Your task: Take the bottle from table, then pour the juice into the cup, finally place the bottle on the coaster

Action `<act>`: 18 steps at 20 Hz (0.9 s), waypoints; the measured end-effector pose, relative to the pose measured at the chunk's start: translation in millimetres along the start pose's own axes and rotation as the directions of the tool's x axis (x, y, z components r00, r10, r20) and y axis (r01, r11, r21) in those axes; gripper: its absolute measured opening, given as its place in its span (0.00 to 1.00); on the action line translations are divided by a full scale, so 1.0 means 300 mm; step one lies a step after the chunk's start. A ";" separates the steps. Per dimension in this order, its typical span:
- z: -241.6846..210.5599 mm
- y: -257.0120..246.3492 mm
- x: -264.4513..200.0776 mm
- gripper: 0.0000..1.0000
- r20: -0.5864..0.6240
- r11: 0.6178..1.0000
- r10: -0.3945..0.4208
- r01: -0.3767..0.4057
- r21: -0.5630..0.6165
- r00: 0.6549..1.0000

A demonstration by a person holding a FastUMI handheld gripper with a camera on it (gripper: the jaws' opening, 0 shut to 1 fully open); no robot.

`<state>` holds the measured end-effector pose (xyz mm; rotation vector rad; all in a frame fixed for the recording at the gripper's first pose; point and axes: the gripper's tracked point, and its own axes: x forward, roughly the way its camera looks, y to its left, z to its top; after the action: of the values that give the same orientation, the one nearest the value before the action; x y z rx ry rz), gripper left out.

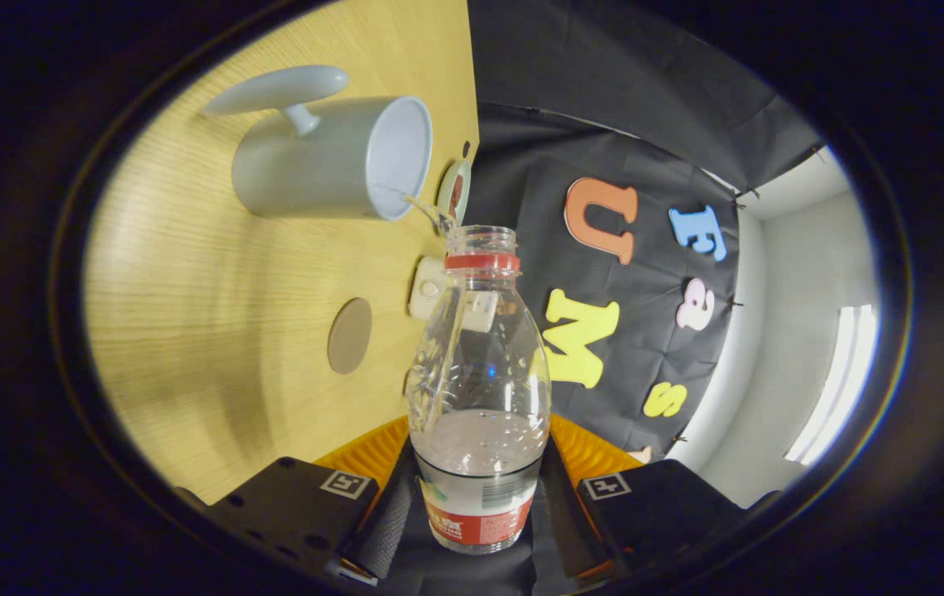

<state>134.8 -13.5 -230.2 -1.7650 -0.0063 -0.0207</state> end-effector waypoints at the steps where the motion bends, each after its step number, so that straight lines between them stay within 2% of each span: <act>1: 0.003 -0.003 0.001 0.78 0.001 1.000 -0.001 0.001 -0.002 1.000; 18: 0.012 -0.023 -0.005 0.78 0.003 0.998 -0.005 0.005 -0.061 1.000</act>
<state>133.4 -8.7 -224.0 -1.8256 -0.0124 -0.0217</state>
